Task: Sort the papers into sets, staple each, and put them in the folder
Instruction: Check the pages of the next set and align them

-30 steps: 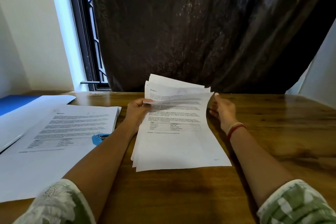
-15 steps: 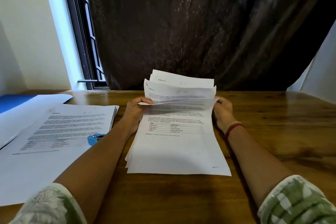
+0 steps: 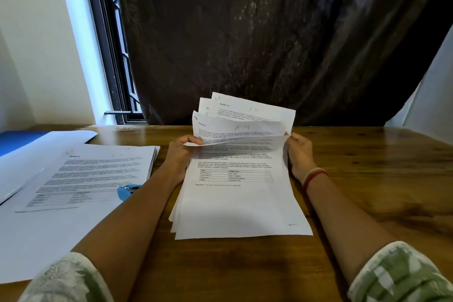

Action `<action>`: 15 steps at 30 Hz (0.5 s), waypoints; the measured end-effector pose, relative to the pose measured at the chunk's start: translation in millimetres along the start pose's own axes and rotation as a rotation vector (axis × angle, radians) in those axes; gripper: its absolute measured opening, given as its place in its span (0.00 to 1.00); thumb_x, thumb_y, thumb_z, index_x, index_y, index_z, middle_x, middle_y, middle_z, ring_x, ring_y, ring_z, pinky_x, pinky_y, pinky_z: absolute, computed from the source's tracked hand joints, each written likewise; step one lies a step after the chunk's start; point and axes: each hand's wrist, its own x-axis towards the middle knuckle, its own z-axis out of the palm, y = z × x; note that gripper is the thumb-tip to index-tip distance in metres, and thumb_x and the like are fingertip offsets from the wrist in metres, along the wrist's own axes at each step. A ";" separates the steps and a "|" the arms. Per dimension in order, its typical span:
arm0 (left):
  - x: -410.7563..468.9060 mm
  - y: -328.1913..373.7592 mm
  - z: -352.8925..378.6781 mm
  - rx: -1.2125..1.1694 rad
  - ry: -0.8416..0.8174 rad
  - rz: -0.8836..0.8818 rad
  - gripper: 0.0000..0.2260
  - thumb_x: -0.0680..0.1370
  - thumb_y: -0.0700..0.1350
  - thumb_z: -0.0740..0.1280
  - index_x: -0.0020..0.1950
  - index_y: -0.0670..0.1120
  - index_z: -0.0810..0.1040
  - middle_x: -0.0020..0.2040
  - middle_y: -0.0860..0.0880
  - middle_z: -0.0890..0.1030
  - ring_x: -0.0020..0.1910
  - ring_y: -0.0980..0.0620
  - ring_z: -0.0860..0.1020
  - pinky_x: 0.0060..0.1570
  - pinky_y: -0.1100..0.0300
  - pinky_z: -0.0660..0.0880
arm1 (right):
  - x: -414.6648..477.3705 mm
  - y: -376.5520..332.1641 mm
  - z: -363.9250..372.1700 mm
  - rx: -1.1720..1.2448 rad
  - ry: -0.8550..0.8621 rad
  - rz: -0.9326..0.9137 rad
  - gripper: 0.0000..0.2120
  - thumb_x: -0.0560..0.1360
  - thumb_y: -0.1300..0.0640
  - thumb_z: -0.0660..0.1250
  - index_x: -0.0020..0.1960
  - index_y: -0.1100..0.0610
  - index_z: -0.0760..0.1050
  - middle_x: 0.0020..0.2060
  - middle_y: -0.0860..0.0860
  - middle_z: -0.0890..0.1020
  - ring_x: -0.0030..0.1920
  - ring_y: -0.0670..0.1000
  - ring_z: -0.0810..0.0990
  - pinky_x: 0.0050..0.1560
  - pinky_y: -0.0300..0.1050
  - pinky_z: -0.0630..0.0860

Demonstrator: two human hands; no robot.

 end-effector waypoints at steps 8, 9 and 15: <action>-5.0 3.5 6.8 0.063 0.100 -0.007 0.08 0.73 0.28 0.67 0.39 0.40 0.77 0.45 0.44 0.83 0.41 0.44 0.82 0.35 0.57 0.80 | -4.2 -3.8 1.9 -0.097 0.011 -0.068 0.08 0.80 0.54 0.62 0.47 0.57 0.77 0.41 0.50 0.82 0.42 0.52 0.80 0.36 0.39 0.76; -4.7 3.1 6.2 0.051 0.118 -0.026 0.08 0.73 0.27 0.67 0.40 0.40 0.77 0.44 0.43 0.83 0.41 0.43 0.82 0.37 0.56 0.80 | -5.0 -5.3 1.0 -0.117 0.035 -0.087 0.09 0.81 0.54 0.61 0.48 0.59 0.77 0.40 0.50 0.81 0.41 0.51 0.80 0.34 0.36 0.75; -8.3 6.2 1.5 0.026 0.102 -0.099 0.12 0.74 0.26 0.62 0.54 0.37 0.78 0.52 0.38 0.82 0.51 0.37 0.81 0.49 0.43 0.80 | -4.7 -36.6 -29.1 -0.181 0.465 -0.179 0.13 0.82 0.54 0.59 0.57 0.62 0.76 0.46 0.51 0.78 0.50 0.53 0.78 0.42 0.39 0.70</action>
